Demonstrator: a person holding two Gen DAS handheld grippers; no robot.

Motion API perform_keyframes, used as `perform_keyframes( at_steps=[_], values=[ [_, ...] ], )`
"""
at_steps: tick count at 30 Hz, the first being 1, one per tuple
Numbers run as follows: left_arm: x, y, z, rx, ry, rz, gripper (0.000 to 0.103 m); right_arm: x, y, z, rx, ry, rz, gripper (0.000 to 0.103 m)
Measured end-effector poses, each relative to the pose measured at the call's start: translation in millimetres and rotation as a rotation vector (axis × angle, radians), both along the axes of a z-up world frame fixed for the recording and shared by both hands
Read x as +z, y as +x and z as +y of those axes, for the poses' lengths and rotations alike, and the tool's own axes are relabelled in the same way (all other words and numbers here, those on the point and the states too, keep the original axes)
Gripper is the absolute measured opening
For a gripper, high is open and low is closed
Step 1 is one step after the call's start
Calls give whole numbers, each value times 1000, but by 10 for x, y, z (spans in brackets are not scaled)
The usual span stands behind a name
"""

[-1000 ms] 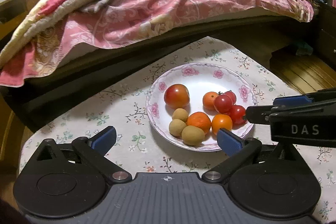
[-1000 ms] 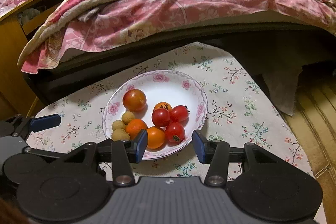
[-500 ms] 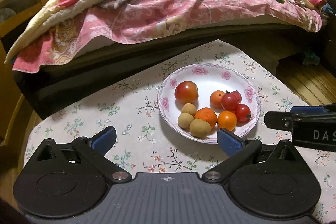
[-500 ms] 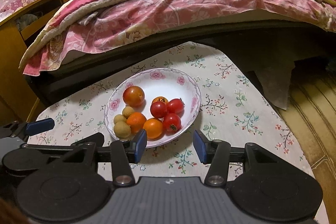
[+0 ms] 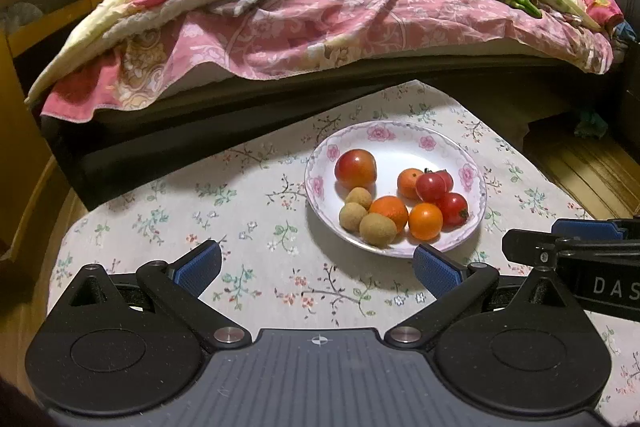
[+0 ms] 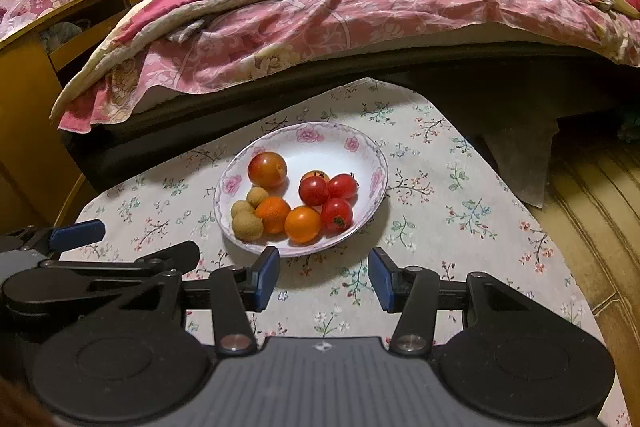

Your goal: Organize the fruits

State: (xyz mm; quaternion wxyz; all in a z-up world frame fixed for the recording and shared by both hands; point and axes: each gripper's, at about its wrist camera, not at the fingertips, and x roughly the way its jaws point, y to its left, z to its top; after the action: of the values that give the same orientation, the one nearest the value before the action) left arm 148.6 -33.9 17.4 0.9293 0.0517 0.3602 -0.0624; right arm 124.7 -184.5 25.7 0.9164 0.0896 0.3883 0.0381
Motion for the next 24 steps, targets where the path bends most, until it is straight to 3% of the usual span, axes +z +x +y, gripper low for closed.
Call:
perform_keyframes(
  at_steps=[11,24],
  values=[
    [38,-208,54,6,-12,-9,103,-7,-214,33,-5,-7,3,51],
    [-1,-549,64,11,33,-4,103,-62,-547,111,3,-3,29,51]
  ],
)
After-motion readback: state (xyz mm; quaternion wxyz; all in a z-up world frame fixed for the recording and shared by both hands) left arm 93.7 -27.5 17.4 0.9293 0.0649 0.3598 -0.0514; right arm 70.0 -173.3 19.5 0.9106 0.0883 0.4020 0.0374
